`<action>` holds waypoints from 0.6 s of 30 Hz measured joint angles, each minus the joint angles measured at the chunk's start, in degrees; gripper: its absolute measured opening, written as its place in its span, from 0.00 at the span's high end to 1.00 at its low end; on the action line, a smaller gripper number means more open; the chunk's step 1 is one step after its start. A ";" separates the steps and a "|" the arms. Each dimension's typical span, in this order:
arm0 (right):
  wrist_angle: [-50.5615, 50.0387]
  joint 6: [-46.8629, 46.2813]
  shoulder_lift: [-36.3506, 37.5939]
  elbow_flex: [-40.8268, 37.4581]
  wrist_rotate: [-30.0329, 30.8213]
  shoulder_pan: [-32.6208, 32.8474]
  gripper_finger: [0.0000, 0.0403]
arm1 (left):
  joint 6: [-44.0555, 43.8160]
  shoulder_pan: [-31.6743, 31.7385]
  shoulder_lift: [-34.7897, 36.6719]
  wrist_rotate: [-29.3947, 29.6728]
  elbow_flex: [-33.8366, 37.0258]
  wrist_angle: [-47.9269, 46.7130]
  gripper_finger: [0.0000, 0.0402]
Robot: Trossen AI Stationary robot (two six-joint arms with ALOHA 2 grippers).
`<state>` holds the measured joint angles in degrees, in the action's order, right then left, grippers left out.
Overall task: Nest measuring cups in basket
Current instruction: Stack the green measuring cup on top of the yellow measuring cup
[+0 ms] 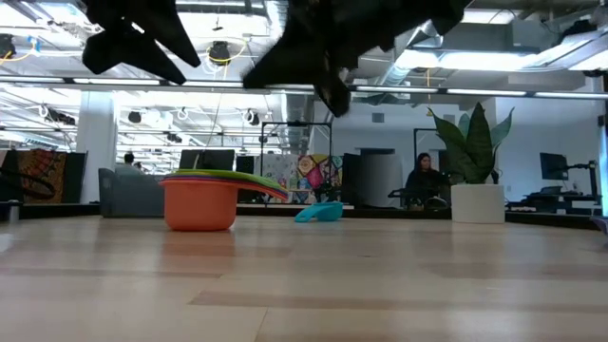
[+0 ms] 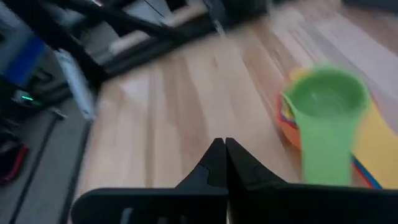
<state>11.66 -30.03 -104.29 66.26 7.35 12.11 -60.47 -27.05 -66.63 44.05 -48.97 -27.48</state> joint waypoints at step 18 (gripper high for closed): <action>0.25 4.91 -8.59 7.94 -6.06 -4.84 0.99 | 37.12 24.50 9.45 -25.12 0.11 -1.14 0.60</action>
<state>11.91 -25.12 -112.88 74.20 1.29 7.27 -23.35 -2.55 -57.18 18.93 -48.86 -28.62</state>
